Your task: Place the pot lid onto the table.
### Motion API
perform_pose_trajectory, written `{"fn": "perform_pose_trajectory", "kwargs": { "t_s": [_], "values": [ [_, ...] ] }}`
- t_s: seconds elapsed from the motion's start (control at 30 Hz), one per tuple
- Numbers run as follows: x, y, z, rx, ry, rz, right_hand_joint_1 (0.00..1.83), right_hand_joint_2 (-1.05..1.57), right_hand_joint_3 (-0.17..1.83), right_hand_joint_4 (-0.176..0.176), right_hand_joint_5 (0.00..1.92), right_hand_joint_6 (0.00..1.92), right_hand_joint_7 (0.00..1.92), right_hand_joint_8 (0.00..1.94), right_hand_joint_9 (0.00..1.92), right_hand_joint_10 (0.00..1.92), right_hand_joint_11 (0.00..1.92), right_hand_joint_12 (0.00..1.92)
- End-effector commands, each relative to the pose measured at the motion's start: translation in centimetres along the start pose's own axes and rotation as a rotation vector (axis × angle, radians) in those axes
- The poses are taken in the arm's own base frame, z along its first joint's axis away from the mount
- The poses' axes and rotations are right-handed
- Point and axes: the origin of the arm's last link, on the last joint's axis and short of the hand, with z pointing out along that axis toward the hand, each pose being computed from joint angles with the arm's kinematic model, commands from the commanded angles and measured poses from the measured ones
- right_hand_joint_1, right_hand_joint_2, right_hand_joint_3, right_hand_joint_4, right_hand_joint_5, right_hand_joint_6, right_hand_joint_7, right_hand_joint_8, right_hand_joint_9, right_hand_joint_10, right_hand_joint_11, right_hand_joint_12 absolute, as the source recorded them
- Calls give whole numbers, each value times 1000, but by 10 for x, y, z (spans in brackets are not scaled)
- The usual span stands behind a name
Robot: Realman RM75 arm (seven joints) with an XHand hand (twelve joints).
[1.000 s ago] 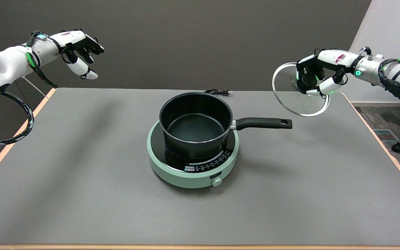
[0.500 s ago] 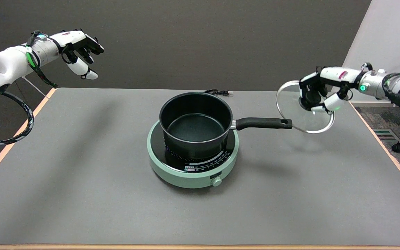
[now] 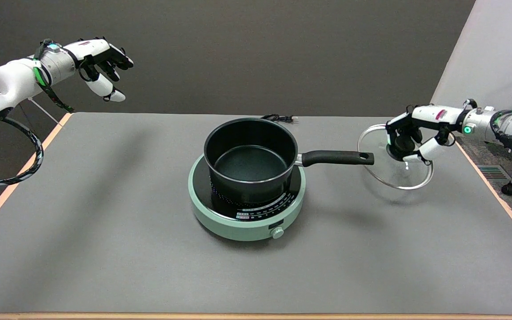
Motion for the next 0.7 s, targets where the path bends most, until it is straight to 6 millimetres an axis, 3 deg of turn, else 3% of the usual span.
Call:
{"fn": "perform_pose_trajectory", "kwargs": {
  "t_s": [0.03,0.33,0.7],
  "values": [
    [-36,6,-6,-12,-97,19,1373,765,773,176,655,1349,928,1337,827,1681,679,1504],
    [-49,12,-8,-38,-115,37,1372,765,776,176,654,1351,927,1339,826,1683,677,1506],
    [-32,39,-13,-150,-79,-12,1372,763,780,176,655,1354,926,1343,823,1683,675,1506]
  ]
}}
